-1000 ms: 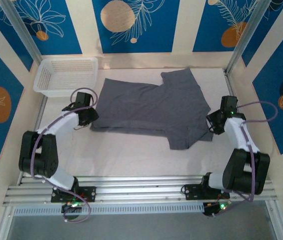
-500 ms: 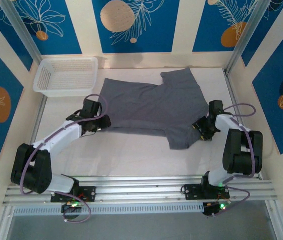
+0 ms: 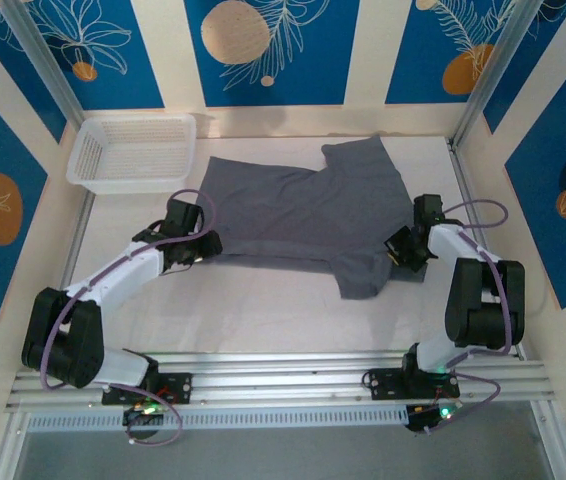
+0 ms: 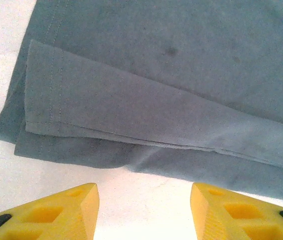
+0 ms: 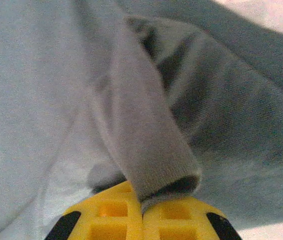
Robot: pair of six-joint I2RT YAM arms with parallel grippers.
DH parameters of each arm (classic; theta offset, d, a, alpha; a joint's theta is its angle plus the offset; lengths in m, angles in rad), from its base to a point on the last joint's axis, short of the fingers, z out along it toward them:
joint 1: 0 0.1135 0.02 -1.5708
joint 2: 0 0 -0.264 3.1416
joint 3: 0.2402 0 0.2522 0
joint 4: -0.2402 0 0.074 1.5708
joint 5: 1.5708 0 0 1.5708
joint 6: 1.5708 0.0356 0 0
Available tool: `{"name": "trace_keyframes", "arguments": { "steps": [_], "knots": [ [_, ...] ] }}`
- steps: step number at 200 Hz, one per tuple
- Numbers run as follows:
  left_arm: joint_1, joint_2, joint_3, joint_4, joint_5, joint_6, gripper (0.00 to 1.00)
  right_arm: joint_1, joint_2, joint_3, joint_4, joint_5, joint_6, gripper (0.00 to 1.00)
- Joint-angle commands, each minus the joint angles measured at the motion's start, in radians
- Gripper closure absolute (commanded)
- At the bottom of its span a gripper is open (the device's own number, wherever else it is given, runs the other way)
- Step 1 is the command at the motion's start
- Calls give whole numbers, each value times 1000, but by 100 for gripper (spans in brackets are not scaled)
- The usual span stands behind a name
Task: Fold the inside-out t-shirt
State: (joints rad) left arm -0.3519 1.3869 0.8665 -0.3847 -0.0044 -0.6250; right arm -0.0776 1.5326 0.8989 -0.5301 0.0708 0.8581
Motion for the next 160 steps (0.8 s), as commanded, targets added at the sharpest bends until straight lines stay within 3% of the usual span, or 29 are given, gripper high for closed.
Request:
{"name": "trace_keyframes", "arguments": {
  "steps": [1,25,44,52,60,70,96,108,115,125,133,141,160],
  "knots": [
    [-2,6,23,-18,-12,4,49,20,-20,99,-23,-51,92,100],
    [-2,18,27,-6,18,12,49,20,109,286,-56,-47,211,97],
    [-4,33,42,14,135,46,49,20,260,454,-118,41,256,91],
    [-7,47,59,11,188,61,48,14,323,518,-132,42,251,84],
    [-12,63,79,-2,215,75,47,9,376,572,-148,46,237,69],
    [-17,78,96,-13,210,84,46,2,419,628,-185,33,215,57],
    [-13,126,148,-53,71,47,47,-10,325,553,-149,51,174,50],
    [-10,176,197,-57,27,34,60,-8,244,458,-87,31,155,53],
    [-11,216,236,-64,6,29,77,5,205,398,-53,16,148,57],
    [-11,278,296,-74,-18,28,100,38,168,325,-13,-1,147,76],
    [-11,330,340,-76,-35,28,100,71,158,281,14,-21,143,90],
    [-12,383,379,-74,-56,29,100,108,161,253,18,-20,149,97],
    [-12,496,459,-89,-67,38,100,202,187,206,40,29,162,100]
  ]
}}
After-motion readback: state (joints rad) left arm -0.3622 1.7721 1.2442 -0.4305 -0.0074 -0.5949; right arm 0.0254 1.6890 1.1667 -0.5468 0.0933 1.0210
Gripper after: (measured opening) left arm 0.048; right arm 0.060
